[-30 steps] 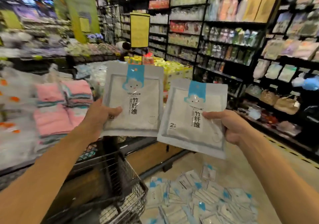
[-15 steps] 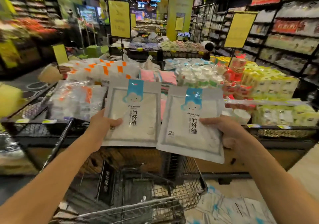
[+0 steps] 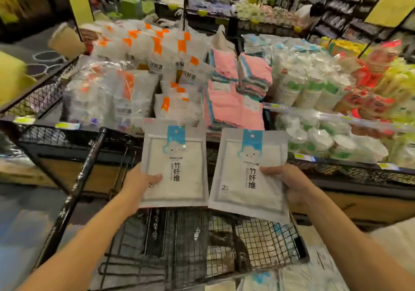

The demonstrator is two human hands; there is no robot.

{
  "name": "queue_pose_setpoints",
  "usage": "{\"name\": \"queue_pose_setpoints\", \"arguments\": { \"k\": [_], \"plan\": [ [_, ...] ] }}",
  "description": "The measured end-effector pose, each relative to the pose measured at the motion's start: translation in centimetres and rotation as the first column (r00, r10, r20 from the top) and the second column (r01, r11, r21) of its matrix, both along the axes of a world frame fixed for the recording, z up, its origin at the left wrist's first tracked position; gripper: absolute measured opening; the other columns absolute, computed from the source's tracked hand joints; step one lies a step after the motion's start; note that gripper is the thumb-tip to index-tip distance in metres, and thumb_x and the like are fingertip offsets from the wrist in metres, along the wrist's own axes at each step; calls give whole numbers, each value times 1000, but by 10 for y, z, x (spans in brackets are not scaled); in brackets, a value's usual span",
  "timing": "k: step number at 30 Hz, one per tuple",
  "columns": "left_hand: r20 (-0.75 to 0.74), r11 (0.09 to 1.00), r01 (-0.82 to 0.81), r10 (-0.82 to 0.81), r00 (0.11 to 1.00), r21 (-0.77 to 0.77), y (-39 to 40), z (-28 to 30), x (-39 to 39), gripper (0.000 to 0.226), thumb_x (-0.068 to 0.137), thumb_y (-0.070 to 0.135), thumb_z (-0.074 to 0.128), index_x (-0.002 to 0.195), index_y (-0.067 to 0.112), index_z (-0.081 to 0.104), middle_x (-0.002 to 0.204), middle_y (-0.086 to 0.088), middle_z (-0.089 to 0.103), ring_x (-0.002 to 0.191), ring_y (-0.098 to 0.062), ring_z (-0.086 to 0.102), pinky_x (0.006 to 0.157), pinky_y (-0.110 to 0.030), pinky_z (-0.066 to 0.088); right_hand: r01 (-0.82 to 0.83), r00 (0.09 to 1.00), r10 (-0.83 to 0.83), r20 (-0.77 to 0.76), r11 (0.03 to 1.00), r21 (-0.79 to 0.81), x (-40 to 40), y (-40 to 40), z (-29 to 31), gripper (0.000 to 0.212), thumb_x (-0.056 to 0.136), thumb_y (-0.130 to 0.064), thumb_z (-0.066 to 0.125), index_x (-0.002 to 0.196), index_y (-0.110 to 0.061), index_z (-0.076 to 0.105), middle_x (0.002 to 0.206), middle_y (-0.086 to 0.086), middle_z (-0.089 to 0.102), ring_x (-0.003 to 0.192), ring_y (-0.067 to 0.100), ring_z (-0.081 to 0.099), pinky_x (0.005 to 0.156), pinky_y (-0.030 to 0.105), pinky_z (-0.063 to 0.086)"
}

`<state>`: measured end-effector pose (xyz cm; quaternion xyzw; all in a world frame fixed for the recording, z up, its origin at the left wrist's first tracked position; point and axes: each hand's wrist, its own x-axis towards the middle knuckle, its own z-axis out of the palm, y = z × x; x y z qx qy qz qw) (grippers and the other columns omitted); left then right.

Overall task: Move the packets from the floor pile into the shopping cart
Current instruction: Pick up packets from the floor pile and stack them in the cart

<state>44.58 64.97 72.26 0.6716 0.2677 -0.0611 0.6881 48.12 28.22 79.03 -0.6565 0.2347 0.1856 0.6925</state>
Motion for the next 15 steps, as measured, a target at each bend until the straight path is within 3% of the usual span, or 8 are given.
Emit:
{"name": "queue_pose_setpoints", "arguments": {
  "k": [2, 7, 11, 15],
  "plan": [
    [-52, 1000, -1, 0, 999, -19, 1, -30, 9, 44, 87, -1, 73, 127, 15, 61, 116, -7, 73, 108, -32, 68, 99, -54, 52, 25, 998, -26, -51, 1000, -9, 11, 6, -29, 31, 90, 5, 67, 120, -2, 68, 110, 20, 77, 100, 40, 75, 69, 47, 65],
    [-187, 999, 0, -7, 982, -36, -11, -109, 19, 45, 89, -1, 71, 129, 16, 61, 117, -4, 72, 109, -28, 67, 96, -48, 54, 30, 984, -44, -173, 996, -85, 36, 2, -115, 37, 86, 5, 71, 123, 0, 64, 109, 21, 77, 103, 42, 73, 79, 50, 61],
    [-287, 1000, -17, 19, 958, 10, -28, -174, 22, 41, 91, -1, 69, 128, 15, 60, 119, -7, 69, 109, -29, 64, 91, -43, 53, -11, 961, -23, -275, 993, -120, 52, -5, -187, 57, 72, -1, 79, 126, 0, 62, 110, 20, 76, 101, 42, 73, 86, 57, 61],
    [-385, 1000, -17, 17, 923, 5, -43, -238, 27, 38, 92, -2, 68, 124, 16, 60, 117, -8, 69, 105, -28, 66, 88, -43, 55, -53, 936, 1, -353, 989, -137, 70, -13, -255, 38, 84, 3, 73, 121, 0, 63, 106, 21, 77, 98, 41, 74, 80, 54, 62]
  ]
}}
